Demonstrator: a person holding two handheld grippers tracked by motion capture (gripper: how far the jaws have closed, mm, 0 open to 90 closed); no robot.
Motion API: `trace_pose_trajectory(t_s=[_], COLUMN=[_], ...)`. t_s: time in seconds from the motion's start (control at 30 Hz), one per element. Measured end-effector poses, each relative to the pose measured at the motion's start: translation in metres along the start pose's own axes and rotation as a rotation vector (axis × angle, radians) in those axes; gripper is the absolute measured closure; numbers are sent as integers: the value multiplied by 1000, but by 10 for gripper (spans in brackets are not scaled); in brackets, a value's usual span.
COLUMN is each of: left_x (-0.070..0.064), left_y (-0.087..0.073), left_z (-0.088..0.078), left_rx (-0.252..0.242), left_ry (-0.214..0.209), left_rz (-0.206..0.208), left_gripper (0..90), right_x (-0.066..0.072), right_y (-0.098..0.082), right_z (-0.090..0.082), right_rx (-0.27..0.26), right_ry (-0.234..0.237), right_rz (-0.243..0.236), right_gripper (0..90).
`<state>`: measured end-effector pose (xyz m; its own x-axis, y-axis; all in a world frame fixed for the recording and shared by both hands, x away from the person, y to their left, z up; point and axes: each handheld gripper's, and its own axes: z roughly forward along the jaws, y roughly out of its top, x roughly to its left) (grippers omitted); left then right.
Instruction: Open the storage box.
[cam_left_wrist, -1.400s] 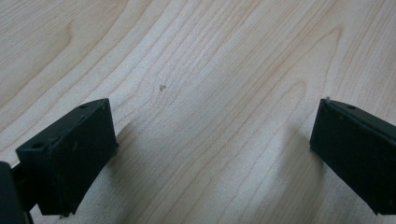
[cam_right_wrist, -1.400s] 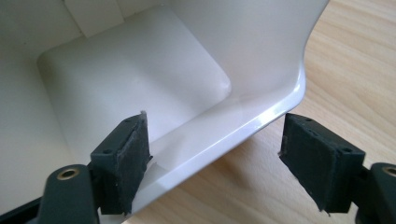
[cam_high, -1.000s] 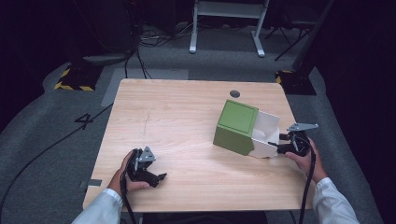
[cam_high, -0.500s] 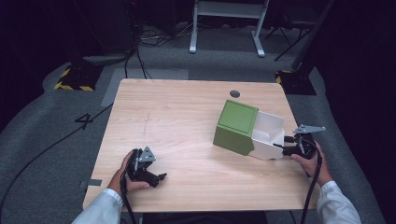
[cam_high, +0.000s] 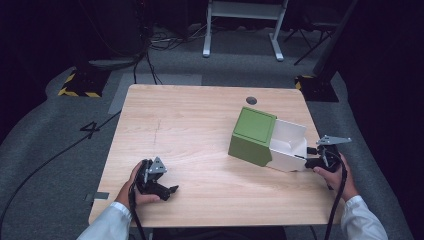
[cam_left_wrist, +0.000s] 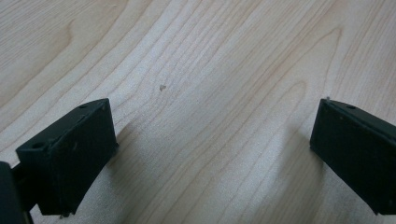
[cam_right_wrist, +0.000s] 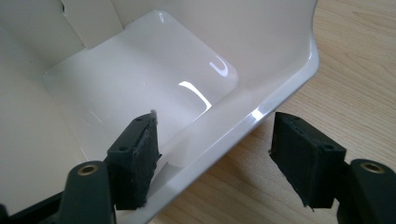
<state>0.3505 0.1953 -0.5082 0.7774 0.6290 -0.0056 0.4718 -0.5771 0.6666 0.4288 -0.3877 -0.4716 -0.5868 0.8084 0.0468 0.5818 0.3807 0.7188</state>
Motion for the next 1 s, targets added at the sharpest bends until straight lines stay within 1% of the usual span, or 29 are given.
trace_pose_trajectory(t_s=[0.2,0.3,0.4,0.5,0.6,0.77,0.83,1.0], left_x=[0,0,0,0,0,0,0,0], left_y=[0,0,0,0,0,0,0,0], left_z=[0,0,0,0,0,0,0,0], left_rx=[0,-1,0,0,0,0,0,0], left_ry=[0,-1,0,0,0,0,0,0], left_rz=[0,0,0,0,0,0,0,0], left_gripper=[5,5,5,5,5,5,5,5], right_x=[0,-1,-3,-3,-4,-2,0,4], right_y=[1,2,3,5,6,10,11,12], right_z=[-3,-8,-12,-16,-20,-31,-36,-49], right_rx=[-6,-23,-39,-54,-56,-80,-92,-102], right_ry=[-17,-24,-26,-37,-48,-61,-63,-74], right_rz=[-11,-11,-1,-8,-8,-30,-31,-57], right_gripper=[322,316,310,305,298,294,293,285])
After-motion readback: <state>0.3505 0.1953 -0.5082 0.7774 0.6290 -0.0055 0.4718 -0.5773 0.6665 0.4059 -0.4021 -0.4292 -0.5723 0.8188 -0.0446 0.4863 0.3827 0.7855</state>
